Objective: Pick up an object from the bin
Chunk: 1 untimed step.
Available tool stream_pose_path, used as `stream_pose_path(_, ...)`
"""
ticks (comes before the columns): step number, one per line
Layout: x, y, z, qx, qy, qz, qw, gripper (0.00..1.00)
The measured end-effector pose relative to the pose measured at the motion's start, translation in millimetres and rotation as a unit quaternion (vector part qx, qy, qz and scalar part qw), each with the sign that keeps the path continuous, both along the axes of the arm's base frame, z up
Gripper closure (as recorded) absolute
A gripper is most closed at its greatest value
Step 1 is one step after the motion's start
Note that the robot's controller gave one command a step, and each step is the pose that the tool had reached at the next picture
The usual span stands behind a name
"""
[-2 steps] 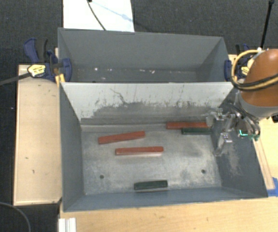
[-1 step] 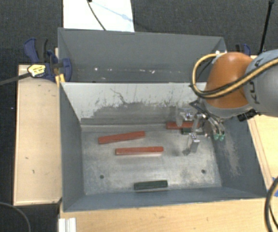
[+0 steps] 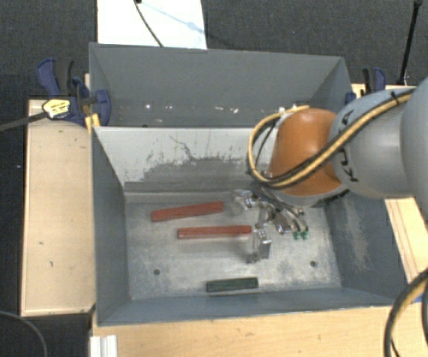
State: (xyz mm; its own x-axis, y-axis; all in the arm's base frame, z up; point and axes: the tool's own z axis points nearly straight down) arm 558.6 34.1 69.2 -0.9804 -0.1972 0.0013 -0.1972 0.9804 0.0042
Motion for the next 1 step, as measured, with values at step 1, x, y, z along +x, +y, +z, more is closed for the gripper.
stream_pose_path(1, 1.7, -4.1, 1.6, -0.002, -0.0021, -0.001, 1.0, 1.0)
